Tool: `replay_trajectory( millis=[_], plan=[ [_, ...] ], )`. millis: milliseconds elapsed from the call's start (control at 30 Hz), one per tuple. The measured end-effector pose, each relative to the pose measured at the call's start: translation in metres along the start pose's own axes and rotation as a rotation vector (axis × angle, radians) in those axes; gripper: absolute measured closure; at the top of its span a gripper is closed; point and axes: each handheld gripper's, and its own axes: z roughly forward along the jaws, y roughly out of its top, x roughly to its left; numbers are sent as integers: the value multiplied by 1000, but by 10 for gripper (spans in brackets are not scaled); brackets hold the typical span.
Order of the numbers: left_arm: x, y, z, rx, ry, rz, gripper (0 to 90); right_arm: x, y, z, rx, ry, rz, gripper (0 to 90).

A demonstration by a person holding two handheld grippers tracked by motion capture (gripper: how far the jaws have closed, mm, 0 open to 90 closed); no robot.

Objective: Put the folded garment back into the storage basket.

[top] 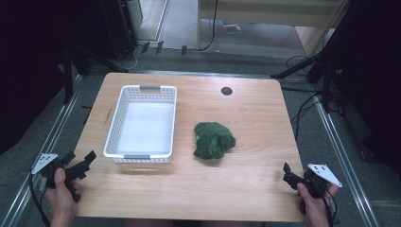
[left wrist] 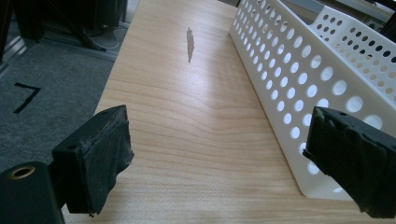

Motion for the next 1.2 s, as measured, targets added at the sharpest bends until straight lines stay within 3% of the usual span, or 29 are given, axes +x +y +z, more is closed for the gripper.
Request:
replay_trajectory(
  millis=[333, 400, 767, 900, 1200],
  plan=[
    [0, 0, 0, -3, 20, 7, 70, 0, 0, 0, -2, 4, 0, 82],
    [1, 1, -1, -7, 17, -6, 71, 0, 0, 0, -4, 5, -4, 82],
    [-3, 26, -19, -60, 25, 4, 70, -1, 0, -1, -7, 11, -2, 82],
    [-13, 35, -27, -74, 53, 41, 71, 0, 0, -1, -7, 10, -8, 82],
    [-43, 50, -32, -80, -6, 71, 70, 0, 0, 0, -5, 9, -8, 82]
  ],
)
